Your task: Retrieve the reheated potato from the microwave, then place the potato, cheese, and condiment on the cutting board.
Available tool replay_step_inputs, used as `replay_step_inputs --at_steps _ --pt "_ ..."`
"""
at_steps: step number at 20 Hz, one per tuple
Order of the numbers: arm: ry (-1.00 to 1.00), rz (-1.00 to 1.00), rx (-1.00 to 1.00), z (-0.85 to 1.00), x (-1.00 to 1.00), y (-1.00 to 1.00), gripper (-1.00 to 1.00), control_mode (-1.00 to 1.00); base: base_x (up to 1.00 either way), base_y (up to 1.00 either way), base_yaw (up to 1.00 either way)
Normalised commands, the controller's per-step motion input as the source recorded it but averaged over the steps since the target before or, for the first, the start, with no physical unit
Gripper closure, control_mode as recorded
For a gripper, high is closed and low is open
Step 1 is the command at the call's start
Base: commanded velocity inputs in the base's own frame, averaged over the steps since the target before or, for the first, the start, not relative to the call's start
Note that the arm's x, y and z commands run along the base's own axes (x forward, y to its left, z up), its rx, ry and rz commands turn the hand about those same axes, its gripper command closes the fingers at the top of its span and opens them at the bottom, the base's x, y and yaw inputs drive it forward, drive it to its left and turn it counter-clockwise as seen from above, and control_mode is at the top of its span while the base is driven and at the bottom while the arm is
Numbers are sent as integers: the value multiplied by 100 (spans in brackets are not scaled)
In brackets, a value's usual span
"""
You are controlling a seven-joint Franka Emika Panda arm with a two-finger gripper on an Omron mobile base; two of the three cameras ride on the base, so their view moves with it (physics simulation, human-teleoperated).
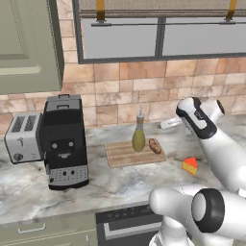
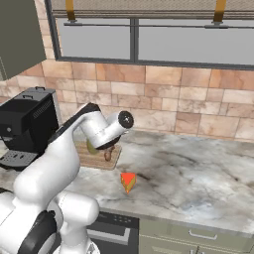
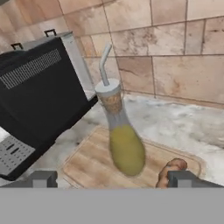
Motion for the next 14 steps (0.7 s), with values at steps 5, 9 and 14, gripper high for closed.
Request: replay_step_inputs --at_steps 5,9,14 --pt "37 -15 -16 32 -30 -23 -100 -100 0 0 0" --pt "43 -15 -14 19 -26 -26 -100 -100 0 0 0" --pt "31 -12 -13 7 -27 -28 -100 -100 0 0 0"
